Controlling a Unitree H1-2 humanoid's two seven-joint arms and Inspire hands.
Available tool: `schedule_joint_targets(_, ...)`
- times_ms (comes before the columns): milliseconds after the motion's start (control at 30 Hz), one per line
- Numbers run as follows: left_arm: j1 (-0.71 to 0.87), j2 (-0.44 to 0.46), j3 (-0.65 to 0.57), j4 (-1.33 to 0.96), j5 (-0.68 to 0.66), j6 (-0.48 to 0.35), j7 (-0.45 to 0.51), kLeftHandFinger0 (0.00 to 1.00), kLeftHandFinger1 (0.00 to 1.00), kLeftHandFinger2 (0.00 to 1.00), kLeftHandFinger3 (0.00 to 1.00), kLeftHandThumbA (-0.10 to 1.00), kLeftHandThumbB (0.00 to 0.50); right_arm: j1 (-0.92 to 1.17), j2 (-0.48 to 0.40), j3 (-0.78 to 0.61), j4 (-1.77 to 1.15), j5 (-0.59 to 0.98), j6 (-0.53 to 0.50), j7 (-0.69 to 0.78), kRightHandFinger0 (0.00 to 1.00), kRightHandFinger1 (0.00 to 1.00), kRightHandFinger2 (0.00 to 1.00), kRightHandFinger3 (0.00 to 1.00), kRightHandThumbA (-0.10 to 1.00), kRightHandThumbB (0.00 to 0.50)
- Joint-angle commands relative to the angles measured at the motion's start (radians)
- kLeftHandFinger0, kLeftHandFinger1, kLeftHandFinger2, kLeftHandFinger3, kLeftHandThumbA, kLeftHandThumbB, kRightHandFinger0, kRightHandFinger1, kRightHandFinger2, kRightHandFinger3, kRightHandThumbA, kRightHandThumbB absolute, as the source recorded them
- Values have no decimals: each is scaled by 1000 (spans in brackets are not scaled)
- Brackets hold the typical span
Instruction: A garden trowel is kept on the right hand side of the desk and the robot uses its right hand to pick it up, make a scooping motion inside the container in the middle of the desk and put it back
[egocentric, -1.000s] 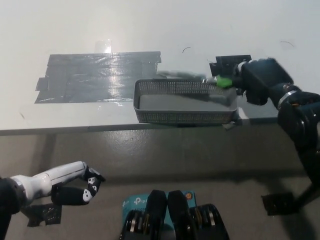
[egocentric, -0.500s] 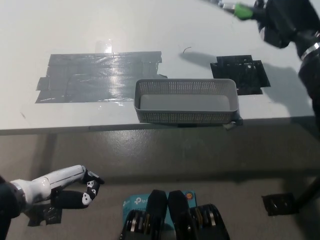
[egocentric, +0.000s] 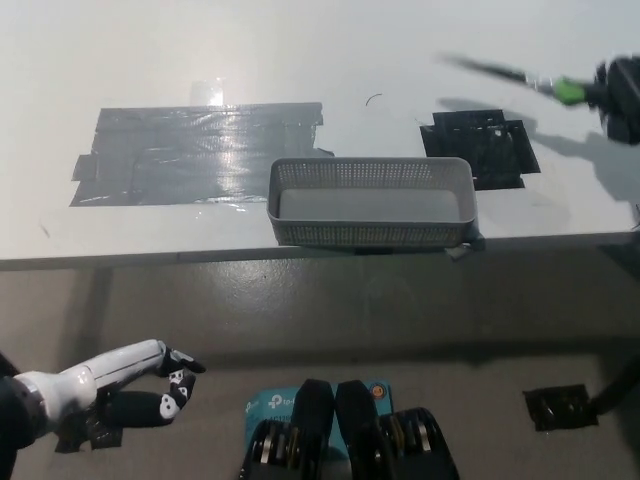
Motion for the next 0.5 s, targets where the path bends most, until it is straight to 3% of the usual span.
schedule_joint_targets(0, -8, 18, 18, -40, -24, 13, 36, 991, 806, 867, 1000, 1000, 445, -50, -10, 20, 35, 5, 39, -76, 0, 53, 284, 180, -100, 37)
schedule_joint_targets(33, -9, 16, 19, -39, -26, 13, 37, 988, 806, 866, 1000, 1000, 443, -50, -5, 25, 43, 11, 42, -72, 0, 102, 373, 156, -100, 4)
schedule_joint_targets(67, -11, 14, 19, -40, -22, 13, 38, 991, 809, 863, 1000, 1000, 438, -44, 0, 37, 29, 6, 50, -63, 0, 122, 417, 163, -100, 50)
schedule_joint_targets(100, -10, 8, 24, -47, -16, 13, 35, 997, 812, 862, 1000, 1000, 427, -39, 7, 52, 43, -2, 39, -87, 0, 144, 474, 115, -100, 45)
schedule_joint_targets(167, -9, 2, 34, -61, 10, 13, 12, 1000, 833, 876, 1000, 1000, 411, -29, 29, 73, 75, -5, 36, -124, 0, 164, 509, 114, -100, 1)
schedule_joint_targets(200, -7, 1, 39, -67, 16, 13, 4, 1000, 837, 882, 1000, 1000, 400, -24, 44, 85, 91, -7, 45, -132, 0, 178, 532, 207, -100, 0)
schedule_joint_targets(233, -6, -1, 41, -68, 19, 13, 2, 1000, 843, 886, 1000, 1000, 401, -20, 46, 91, 91, -5, 49, -135, 45, 277, 660, 379, -100, 0)
schedule_joint_targets(267, -3, 3, 38, -73, 19, 13, 8, 1000, 831, 873, 1000, 1000, 392, -6, 70, 108, 120, -6, 49, -150, 7, 275, 610, 511, -100, 0)
schedule_joint_targets(333, 0, 1, 39, -75, 19, 13, 6, 1000, 841, 874, 1000, 1000, 386, -2, 76, 119, 136, 2, 48, -161, 0, 268, 570, 536, -100, 0)
schedule_joint_targets(367, 0, 2, 40, -76, 22, 13, 3, 1000, 836, 870, 1000, 1000, 380, -3, 86, 128, 158, 4, 45, -165, 0, 278, 589, 499, -100, 11)
schedule_joint_targets(400, -3, 6, 38, -77, 23, 13, 2, 1000, 827, 866, 1000, 1000, 374, -10, 95, 145, 182, 0, 35, -168, 0, 311, 635, 538, -100, 41)
schedule_joint_targets(467, -3, 7, 38, -77, 22, 13, 2, 999, 822, 863, 1000, 1000, 374, -14, 95, 157, 191, 5, 32, -177, 0, 330, 661, 564, -100, 55)
